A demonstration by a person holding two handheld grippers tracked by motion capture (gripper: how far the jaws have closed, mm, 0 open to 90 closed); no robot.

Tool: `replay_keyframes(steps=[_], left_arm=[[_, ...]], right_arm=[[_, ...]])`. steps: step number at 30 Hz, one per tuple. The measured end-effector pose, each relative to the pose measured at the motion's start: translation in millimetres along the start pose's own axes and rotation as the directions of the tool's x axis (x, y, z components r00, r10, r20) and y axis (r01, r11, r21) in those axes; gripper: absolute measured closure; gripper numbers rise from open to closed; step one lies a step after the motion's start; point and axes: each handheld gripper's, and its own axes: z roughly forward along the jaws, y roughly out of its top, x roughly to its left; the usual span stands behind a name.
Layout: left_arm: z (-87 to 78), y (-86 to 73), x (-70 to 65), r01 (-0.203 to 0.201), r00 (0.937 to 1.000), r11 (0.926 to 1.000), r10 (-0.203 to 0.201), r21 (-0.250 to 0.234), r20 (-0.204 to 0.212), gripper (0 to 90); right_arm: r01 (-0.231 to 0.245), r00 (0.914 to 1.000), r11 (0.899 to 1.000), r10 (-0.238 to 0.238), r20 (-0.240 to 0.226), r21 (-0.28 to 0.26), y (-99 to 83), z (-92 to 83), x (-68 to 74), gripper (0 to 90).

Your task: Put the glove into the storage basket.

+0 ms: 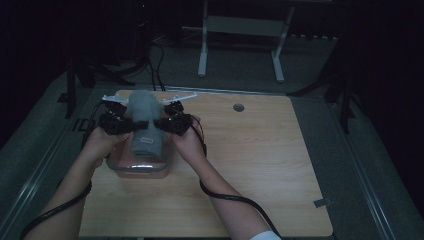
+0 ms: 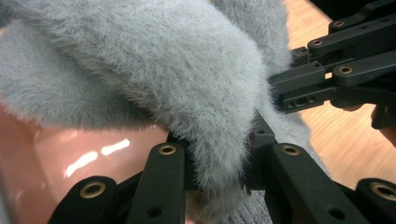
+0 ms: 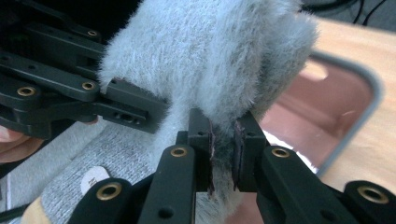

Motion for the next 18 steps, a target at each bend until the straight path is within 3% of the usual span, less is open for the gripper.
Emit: replay_keyframes(steps=[3, 4, 7, 14, 16, 18], left_arm=[[3.2, -3.9, 4.1, 0.011, 0.9999, 0.9999, -0.011, 0.009, -0.002, 74.8], [17.4, -16.6, 15.2, 0.047, 0.9989, 0.9978, -0.047, 0.047, -0.007, 74.8], [31.3, -27.3, 22.2, 0.077, 0.9970, 0.9942, -0.076, 0.075, -0.010, 74.7], [53.8, -39.9, 31.0, 0.102, 0.9948, 0.9829, -0.099, 0.154, -0.023, 74.6], [57.3, -41.7, 34.3, 0.114, 0.9933, 0.9764, -0.116, 0.183, -0.002, 74.5], [62.9, -43.4, 35.4, 0.126, 0.9919, 0.9660, -0.127, 0.226, -0.011, 74.3]], right_arm=[[-0.002, 1.0000, 1.000, 0.002, 0.003, 0.021, -3.4, 12.0, -0.4, 80.4], [0.000, 0.9999, 0.999, 0.000, 0.016, 0.053, -9.6, 26.4, -2.5, 80.3], [-0.003, 0.9993, 0.996, 0.000, 0.036, 0.090, -19.5, 41.9, -6.7, 80.3], [0.015, 0.9952, 0.984, -0.032, 0.093, 0.178, -32.1, 67.6, -11.1, 78.2], [0.037, 0.9916, 0.982, -0.059, 0.115, 0.187, -31.6, 68.4, -9.1, 74.2], [0.047, 0.9926, 0.979, -0.068, 0.100, 0.198, -31.1, 69.2, -9.6, 67.8]])
